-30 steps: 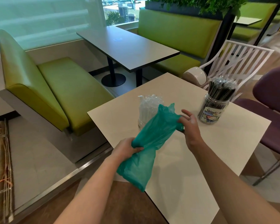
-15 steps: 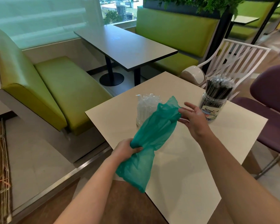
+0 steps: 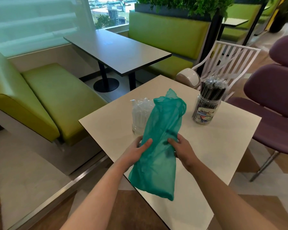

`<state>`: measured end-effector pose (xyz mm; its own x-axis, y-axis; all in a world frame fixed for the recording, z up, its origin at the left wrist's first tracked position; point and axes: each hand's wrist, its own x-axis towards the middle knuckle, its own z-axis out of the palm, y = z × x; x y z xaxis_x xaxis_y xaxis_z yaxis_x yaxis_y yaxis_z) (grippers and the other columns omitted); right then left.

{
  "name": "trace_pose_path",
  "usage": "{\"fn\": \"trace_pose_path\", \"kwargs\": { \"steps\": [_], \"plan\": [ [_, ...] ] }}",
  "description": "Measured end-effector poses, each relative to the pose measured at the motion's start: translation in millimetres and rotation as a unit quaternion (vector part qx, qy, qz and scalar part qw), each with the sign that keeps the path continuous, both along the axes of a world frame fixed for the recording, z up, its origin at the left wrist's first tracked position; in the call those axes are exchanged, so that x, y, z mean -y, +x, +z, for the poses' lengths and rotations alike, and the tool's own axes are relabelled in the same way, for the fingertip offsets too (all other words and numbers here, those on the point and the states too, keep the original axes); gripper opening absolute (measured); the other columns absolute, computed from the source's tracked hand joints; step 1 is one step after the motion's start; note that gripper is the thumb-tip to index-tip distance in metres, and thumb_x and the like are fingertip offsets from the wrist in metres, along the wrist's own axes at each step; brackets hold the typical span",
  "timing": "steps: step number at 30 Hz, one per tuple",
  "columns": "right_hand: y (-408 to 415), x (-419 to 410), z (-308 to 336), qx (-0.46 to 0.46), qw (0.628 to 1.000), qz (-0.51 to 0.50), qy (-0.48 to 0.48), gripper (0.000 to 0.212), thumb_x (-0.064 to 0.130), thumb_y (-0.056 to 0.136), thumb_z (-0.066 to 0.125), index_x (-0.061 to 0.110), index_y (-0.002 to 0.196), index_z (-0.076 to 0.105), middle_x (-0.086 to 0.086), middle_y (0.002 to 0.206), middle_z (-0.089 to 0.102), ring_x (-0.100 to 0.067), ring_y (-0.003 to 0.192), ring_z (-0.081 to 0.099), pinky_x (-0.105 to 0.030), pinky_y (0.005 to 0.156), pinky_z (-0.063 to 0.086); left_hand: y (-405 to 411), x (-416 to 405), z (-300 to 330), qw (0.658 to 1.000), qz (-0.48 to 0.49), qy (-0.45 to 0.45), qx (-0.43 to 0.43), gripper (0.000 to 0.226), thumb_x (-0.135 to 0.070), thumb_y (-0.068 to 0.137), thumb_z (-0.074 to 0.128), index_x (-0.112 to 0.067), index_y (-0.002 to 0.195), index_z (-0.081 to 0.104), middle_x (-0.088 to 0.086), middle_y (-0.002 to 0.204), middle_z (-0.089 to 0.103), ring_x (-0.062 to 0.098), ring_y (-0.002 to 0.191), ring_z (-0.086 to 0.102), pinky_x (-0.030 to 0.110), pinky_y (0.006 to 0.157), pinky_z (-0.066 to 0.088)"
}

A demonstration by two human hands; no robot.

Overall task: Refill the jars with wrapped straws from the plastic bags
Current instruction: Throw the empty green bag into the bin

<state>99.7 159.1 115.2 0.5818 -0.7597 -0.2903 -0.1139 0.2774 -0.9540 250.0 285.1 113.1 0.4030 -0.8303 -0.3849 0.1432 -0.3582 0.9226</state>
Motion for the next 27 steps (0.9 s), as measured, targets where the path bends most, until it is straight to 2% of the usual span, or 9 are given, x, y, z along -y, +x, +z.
{"fn": "trace_pose_path", "kwargs": {
  "steps": [3,7,9,11,15,18,19,22,27],
  "plan": [
    [-4,1,6,-0.005,1.000,-0.002,-0.015,0.028,0.009,0.100,0.046,0.025,0.114,0.065,0.003,0.107,0.070,-0.013,0.092,0.068,-0.024,0.073,0.057,-4,4,6,0.997,0.013,-0.049,-0.055,0.046,-0.042,0.091,0.062,-0.031,0.135,0.050,-0.003,0.118,0.071,0.019,0.105,0.069,0.043,0.092,0.055],
    [-11,7,5,0.020,0.996,-0.014,0.088,0.030,0.001,0.098,0.044,0.011,0.111,0.069,-0.006,0.103,0.073,-0.023,0.091,0.067,-0.037,0.083,0.057,-4,6,4,0.985,0.068,-0.073,-0.139,0.028,-0.020,0.097,0.060,-0.026,0.124,0.061,0.002,0.116,0.072,0.021,0.103,0.070,0.034,0.085,0.058],
    [-15,9,8,0.033,0.991,-0.024,0.129,0.029,0.000,0.095,0.042,0.010,0.107,0.067,-0.009,0.102,0.071,-0.025,0.088,0.064,-0.037,0.078,0.058,-3,6,1,0.980,0.093,-0.073,-0.158,0.022,-0.013,0.097,0.057,-0.021,0.116,0.066,0.007,0.111,0.073,0.023,0.096,0.071,0.037,0.084,0.059],
    [-21,11,14,0.061,0.982,-0.026,0.179,0.024,0.013,0.098,0.042,0.009,0.110,0.062,-0.010,0.101,0.068,-0.023,0.087,0.062,-0.033,0.065,0.057,-2,7,0,0.982,0.102,-0.057,-0.147,0.020,-0.011,0.098,0.054,-0.018,0.108,0.071,0.010,0.108,0.073,0.025,0.092,0.071,0.037,0.082,0.057],
    [-27,13,19,0.016,0.955,0.057,0.289,0.058,0.061,0.088,0.053,0.013,0.121,0.059,-0.014,0.113,0.068,-0.035,0.111,0.064,-0.047,0.097,0.050,-1,10,2,0.989,0.105,-0.002,-0.102,0.033,-0.008,0.100,0.046,-0.020,0.094,0.075,0.011,0.109,0.071,0.027,0.099,0.067,0.042,0.091,0.055],
    [-26,14,9,-0.059,0.957,0.118,0.260,0.087,0.045,0.072,0.081,0.024,0.143,0.035,-0.012,0.125,0.060,-0.034,0.110,0.064,-0.049,0.095,0.052,-5,12,6,0.986,0.128,0.016,-0.101,0.032,-0.008,0.100,0.044,-0.019,0.097,0.073,0.010,0.107,0.071,0.026,0.097,0.066,0.045,0.095,0.052],
    [-25,13,6,-0.064,0.949,0.155,0.265,0.086,0.037,0.071,0.084,0.020,0.142,0.037,-0.013,0.126,0.061,-0.034,0.110,0.065,-0.048,0.095,0.052,-6,13,7,0.984,0.135,0.011,-0.112,0.030,-0.008,0.100,0.044,-0.018,0.098,0.072,0.011,0.107,0.072,0.027,0.097,0.066,0.045,0.095,0.052],
    [-21,9,3,-0.067,0.939,0.225,0.253,0.057,0.021,0.078,0.079,0.012,0.129,0.055,-0.013,0.120,0.067,-0.032,0.109,0.066,-0.045,0.093,0.053,-7,14,11,0.978,0.161,-0.006,-0.131,0.031,-0.011,0.101,0.042,-0.019,0.100,0.071,0.014,0.111,0.070,0.029,0.101,0.066,0.045,0.094,0.054],
    [-12,7,-6,-0.039,0.976,0.122,0.175,0.056,0.006,0.074,0.080,0.008,0.124,0.056,-0.013,0.115,0.070,-0.031,0.102,0.069,-0.047,0.089,0.055,-9,10,15,0.973,0.124,-0.012,-0.193,0.034,-0.042,0.095,0.052,-0.024,0.123,0.061,0.007,0.123,0.065,0.027,0.110,0.065,0.039,0.090,0.055]
  ]
}}
